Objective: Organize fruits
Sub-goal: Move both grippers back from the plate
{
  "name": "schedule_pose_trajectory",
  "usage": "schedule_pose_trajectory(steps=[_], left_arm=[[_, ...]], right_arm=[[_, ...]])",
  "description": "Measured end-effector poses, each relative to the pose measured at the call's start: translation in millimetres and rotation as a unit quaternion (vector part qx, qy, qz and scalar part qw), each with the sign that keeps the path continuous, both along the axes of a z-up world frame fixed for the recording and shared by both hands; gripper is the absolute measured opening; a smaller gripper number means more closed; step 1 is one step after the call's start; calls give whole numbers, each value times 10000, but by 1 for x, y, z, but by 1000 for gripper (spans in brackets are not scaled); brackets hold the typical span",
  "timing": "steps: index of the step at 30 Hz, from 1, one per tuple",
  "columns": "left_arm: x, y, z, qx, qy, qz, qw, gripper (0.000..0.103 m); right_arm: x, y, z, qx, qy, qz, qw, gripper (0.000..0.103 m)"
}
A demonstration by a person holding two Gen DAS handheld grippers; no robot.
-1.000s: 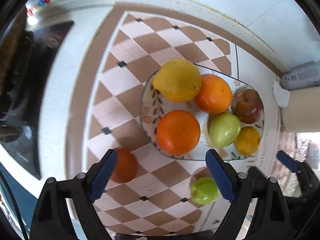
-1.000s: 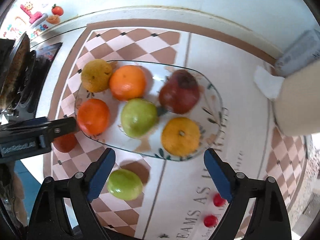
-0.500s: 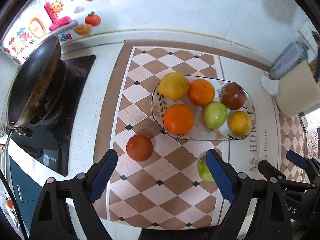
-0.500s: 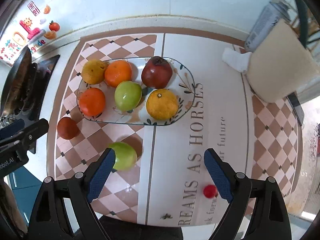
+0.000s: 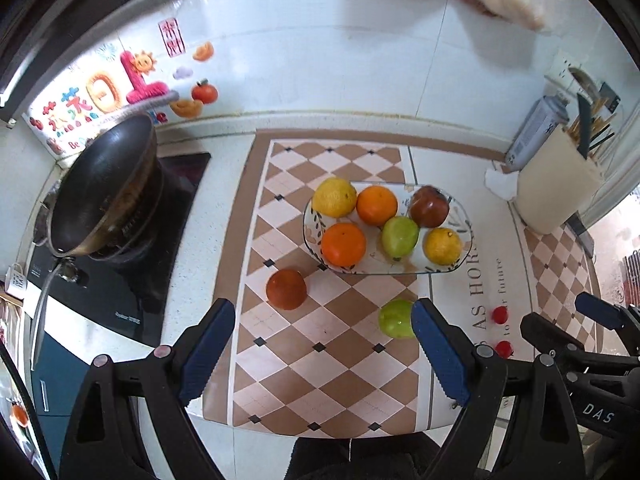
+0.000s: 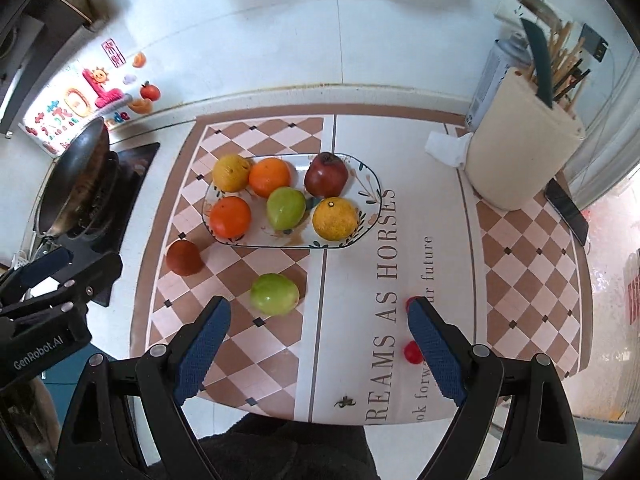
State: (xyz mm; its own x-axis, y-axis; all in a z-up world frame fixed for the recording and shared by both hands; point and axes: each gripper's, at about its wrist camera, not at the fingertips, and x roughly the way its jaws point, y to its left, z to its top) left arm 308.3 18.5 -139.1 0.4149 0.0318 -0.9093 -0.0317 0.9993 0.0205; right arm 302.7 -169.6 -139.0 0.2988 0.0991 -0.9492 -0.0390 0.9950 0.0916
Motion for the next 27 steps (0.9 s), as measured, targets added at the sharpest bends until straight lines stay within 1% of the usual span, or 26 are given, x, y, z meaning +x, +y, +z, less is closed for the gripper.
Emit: schedule_pose_trajectory(steps=[3,10,15,18,21,22,24,26,27], left_arm=[[-8,-1,11,18,-136,-3,9999,90],[-17,1,24,-54,-249,-26,9997,90],[-19,-1,26,5,-344,4,9994,90],[-17,0,20,-21,-291,57,9996,90],[-9,5,9,-16,-149,127,9998,90],[-4,7,3,23,-89,148,9998,91],[3,12,-8,173,-1,199,9997,98],[11,19,-20,313,88,290,9991,98],[18,26,-31,385,213,357,9984,98]], right_arm=[[-8,-1,14,31,-128,-7,9999,92],[-19,-5,41,134,-362,-77,9992,92],[-19,-5,44,160,-393,-142,9990,92],[-16,-4,35,227,-313,-192,9991,92],[-9,-2,18,268,-201,-186,9993,92],[-5,-1,10,305,-189,-169,9992,92],[0,1,-5,409,-147,-160,9989,92],[10,5,-33,628,85,-139,9979,92],[14,6,-42,679,155,-140,9975,92]])
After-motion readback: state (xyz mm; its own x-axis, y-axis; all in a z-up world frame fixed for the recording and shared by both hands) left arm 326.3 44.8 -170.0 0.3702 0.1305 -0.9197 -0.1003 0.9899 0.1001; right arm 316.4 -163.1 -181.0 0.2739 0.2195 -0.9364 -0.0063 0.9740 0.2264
